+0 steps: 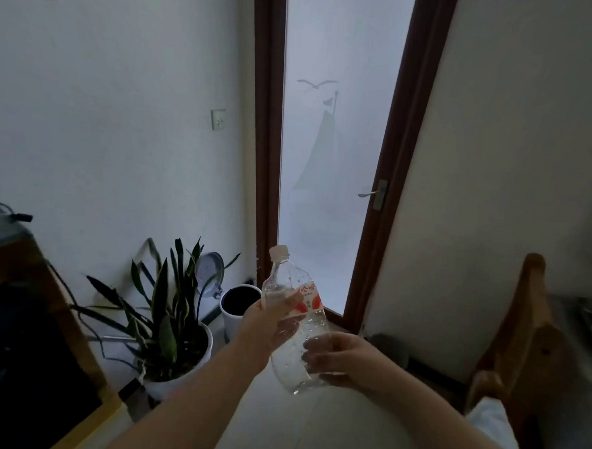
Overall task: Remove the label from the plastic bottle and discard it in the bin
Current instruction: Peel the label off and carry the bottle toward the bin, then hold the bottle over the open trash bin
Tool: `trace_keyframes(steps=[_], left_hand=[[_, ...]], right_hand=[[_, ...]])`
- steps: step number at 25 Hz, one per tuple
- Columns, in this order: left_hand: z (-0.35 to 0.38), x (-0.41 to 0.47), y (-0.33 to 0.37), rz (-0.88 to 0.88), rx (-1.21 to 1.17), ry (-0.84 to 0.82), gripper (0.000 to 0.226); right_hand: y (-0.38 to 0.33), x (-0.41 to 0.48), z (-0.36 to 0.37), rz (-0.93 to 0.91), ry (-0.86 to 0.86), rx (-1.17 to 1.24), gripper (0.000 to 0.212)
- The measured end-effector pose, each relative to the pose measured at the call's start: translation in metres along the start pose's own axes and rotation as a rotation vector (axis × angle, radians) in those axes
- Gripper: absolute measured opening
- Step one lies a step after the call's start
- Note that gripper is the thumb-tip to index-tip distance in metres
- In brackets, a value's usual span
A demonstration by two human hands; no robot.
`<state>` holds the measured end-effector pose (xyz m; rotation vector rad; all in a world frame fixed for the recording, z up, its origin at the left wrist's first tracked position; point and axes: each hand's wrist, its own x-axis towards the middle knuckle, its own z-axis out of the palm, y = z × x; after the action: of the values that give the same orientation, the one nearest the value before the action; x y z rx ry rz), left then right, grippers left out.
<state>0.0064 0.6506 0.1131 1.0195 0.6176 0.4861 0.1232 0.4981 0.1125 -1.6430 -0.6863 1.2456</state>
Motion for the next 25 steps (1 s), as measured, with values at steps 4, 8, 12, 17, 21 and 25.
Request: trace_keyframes(steps=[4,8,12,17,21,25], left_hand=[[0.011,0.077,0.015,-0.029,0.098,-0.073,0.042],[0.006,0.130,0.004,0.010,0.122,-0.012,0.028],[0.001,0.174,0.001,0.057,0.120,0.086,0.037],[-0.020,0.256,0.011,0.003,0.117,0.117,0.026],[-0.049,0.329,0.030,-0.096,0.095,0.080,0.037],[-0.096,0.406,0.054,-0.206,0.197,0.056,0.042]], right_hand=[[-0.020,0.060,-0.042,-0.052,0.093,0.086,0.025],[-0.030,0.116,-0.075,-0.063,0.111,0.086,0.023],[-0.029,0.170,-0.088,-0.044,0.118,0.097,0.022],[-0.036,0.253,-0.101,-0.030,0.126,0.097,0.022],[-0.055,0.336,-0.109,-0.006,0.167,0.101,0.020],[-0.083,0.429,-0.112,0.061,0.168,0.135,0.019]])
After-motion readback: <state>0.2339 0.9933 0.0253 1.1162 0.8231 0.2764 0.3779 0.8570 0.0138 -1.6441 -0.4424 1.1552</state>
